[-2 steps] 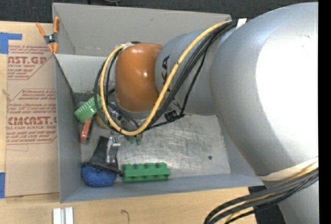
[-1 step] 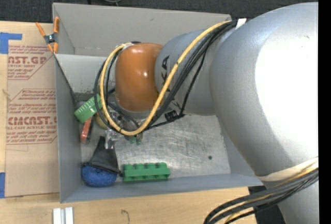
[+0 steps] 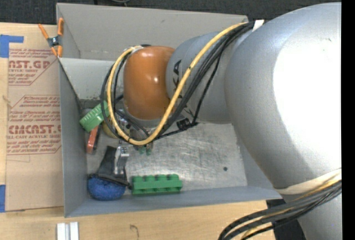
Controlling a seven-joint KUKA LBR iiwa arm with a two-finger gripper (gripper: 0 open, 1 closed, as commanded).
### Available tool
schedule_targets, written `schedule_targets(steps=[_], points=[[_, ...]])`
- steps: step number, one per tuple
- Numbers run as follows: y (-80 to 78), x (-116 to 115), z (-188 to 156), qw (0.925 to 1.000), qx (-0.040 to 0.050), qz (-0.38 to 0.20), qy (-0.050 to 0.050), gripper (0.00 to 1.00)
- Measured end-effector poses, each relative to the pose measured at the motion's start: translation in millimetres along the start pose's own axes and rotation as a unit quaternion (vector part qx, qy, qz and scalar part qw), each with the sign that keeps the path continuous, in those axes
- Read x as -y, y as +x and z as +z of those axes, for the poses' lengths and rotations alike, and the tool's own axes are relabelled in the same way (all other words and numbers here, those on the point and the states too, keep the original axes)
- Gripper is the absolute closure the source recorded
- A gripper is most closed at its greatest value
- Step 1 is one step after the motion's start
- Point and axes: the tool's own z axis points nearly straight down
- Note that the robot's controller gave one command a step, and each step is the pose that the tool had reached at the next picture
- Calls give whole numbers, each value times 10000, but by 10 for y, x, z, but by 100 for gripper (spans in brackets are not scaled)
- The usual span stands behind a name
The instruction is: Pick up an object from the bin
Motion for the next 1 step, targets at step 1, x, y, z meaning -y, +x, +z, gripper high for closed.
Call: schedule_targets(steps=[1], points=[[-1,0,0,10000,2,0,-1,100]])
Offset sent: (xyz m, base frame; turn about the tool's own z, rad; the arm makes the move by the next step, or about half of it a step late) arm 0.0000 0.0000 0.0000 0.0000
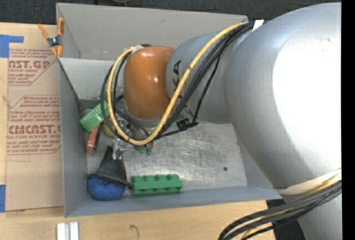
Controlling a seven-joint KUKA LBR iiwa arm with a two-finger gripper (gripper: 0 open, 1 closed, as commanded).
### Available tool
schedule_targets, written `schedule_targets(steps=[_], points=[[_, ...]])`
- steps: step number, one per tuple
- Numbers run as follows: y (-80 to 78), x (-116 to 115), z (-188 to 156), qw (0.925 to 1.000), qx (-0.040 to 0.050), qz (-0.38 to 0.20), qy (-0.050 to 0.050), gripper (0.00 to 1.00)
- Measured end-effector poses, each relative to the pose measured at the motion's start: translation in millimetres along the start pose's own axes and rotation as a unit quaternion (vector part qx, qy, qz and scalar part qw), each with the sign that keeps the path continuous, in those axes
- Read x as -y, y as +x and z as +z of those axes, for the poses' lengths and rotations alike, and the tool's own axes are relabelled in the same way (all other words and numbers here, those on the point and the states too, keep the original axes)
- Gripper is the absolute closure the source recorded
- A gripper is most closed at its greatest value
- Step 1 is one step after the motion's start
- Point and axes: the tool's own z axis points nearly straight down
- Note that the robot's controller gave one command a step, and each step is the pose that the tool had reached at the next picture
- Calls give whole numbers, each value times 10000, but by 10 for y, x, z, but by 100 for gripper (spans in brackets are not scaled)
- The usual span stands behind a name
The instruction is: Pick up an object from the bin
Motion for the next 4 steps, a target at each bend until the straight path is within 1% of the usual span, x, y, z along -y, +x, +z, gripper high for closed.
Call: schedule_targets(steps=[1,2,3,4], points=[[1,0,0,10000,-1,-1,0,0],[0,0,0,10000,0,0,-1,100],[1,0,0,10000,-2,0,0,0],[0,0,0,10000,0,-1,-1,100]])
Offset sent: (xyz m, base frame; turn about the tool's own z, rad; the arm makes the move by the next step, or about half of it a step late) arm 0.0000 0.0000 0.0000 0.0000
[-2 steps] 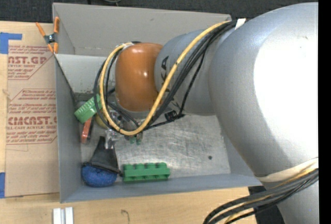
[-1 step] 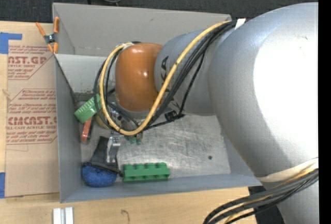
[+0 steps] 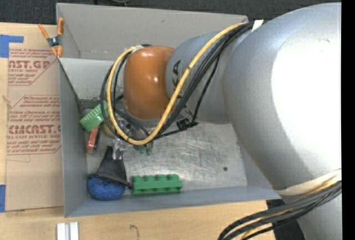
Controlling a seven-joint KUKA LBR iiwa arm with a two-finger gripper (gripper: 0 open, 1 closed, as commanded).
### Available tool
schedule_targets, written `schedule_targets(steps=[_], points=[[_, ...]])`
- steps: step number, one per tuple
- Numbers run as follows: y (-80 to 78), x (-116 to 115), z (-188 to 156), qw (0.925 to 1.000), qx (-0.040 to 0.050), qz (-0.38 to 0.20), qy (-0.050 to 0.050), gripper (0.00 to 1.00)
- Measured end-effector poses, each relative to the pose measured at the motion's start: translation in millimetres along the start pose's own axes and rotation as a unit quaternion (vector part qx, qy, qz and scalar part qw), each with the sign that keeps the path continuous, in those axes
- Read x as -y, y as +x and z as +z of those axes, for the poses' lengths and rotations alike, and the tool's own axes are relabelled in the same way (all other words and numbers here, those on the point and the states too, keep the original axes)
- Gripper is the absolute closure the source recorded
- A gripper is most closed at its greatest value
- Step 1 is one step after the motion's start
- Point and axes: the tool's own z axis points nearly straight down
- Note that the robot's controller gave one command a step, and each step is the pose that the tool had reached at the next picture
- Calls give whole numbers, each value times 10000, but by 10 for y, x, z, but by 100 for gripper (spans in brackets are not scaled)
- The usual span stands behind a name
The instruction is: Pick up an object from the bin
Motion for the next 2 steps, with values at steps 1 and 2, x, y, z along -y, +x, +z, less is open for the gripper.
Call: schedule_targets(steps=[1,2], points=[[1,0,0,10000,-2,-1,0,0],[0,0,0,10000,0,0,0,100]])
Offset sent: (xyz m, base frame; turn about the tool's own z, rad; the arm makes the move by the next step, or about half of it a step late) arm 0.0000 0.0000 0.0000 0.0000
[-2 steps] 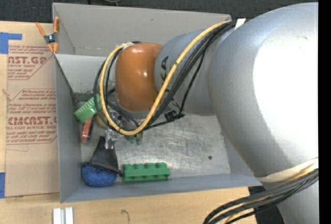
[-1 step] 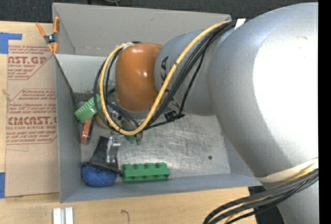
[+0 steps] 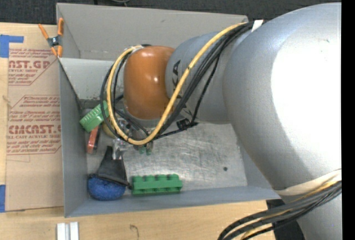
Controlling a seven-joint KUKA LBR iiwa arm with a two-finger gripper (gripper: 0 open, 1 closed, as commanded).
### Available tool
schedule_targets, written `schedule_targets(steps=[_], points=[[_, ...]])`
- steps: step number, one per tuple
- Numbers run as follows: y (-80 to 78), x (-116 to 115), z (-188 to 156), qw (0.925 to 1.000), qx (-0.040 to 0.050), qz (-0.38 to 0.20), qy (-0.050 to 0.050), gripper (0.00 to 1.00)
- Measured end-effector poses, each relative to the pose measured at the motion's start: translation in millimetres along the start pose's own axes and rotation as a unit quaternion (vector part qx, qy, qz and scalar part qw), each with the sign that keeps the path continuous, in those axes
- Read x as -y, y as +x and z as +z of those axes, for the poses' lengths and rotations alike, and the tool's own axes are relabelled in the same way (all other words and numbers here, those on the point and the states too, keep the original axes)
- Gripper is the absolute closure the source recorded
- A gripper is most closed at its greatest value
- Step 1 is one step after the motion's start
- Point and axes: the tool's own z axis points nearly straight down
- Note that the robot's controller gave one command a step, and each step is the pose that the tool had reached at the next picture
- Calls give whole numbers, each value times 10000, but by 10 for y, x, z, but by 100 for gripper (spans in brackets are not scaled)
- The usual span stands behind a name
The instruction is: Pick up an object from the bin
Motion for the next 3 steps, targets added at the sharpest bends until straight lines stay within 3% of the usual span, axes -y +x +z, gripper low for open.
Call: schedule_targets(steps=[1,2,3], points=[[1,0,0,10000,-1,0,0,0],[0,0,0,10000,0,0,0,100],[1,0,0,10000,-1,0,0,0]])
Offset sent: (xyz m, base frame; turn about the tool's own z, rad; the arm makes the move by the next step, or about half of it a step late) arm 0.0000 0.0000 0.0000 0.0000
